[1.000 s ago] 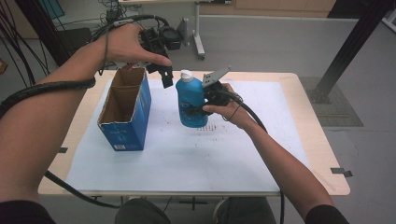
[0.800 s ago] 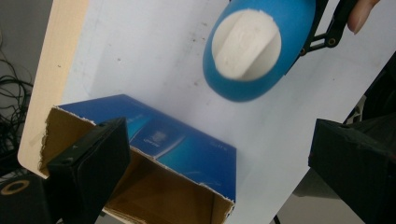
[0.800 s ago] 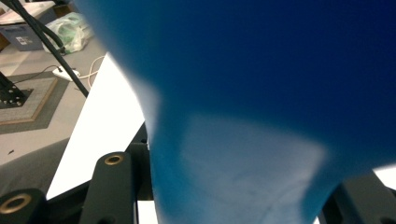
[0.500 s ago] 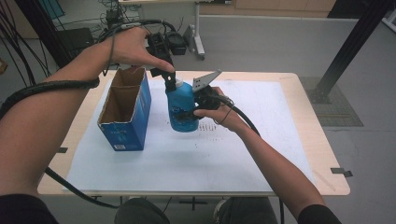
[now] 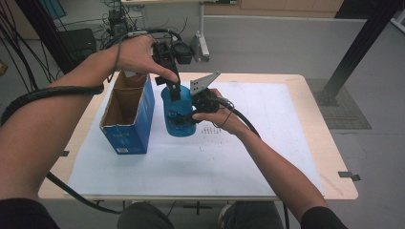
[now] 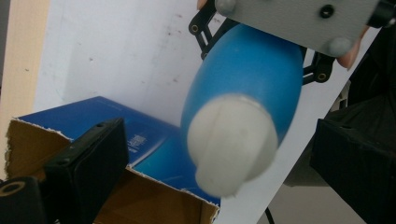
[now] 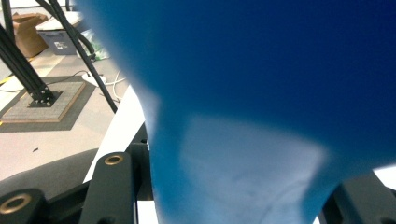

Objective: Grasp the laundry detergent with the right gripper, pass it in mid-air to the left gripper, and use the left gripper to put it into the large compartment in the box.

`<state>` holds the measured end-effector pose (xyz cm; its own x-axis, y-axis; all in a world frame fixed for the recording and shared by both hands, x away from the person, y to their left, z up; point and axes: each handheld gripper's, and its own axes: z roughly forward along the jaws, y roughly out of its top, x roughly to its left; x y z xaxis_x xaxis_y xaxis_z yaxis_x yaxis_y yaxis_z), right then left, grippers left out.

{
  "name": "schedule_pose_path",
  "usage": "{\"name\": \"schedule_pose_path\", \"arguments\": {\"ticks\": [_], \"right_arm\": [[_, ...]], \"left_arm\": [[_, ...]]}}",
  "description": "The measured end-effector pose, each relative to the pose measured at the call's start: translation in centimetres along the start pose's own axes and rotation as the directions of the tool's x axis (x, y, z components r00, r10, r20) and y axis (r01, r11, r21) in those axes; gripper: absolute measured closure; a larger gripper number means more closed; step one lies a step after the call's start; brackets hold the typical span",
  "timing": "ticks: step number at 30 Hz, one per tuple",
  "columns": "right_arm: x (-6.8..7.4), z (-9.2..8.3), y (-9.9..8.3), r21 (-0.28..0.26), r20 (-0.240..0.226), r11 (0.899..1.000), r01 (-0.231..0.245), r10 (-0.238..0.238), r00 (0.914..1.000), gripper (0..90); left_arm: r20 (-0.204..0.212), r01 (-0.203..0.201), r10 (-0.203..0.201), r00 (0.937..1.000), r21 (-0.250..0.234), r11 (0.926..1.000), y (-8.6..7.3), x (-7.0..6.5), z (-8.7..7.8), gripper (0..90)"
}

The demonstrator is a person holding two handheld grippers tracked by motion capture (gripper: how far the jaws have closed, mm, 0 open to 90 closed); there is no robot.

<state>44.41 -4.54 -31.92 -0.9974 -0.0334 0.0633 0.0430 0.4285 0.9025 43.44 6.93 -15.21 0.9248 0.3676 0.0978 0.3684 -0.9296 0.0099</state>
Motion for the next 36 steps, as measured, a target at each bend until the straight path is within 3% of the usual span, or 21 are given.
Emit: {"name": "schedule_pose_path", "arguments": {"ticks": [13, 26, 36], "right_arm": [[0.5, -0.8, 1.4, -0.030, -0.014, 0.998, 0.050, -0.050, 0.9986, 43.9], [0.5, -1.2, 1.9, -0.051, -0.021, 0.997, 0.056, -0.057, 0.9981, 43.9], [0.4, -1.3, 1.7, -0.035, -0.026, 0.998, 0.051, -0.052, 0.9983, 43.8]], "left_arm": [[0.023, -0.006, 0.006, 0.9997, -0.003, 1.0000, 0.5, -0.2, 0.7, 5.1], [0.040, -0.017, 0.017, 0.9991, 0.006, 0.9998, 1.0, -0.4, 1.1, 5.1], [0.036, -0.022, 0.022, 0.9991, -0.001, 0.9998, 1.0, -0.4, 1.0, 5.1]]}}
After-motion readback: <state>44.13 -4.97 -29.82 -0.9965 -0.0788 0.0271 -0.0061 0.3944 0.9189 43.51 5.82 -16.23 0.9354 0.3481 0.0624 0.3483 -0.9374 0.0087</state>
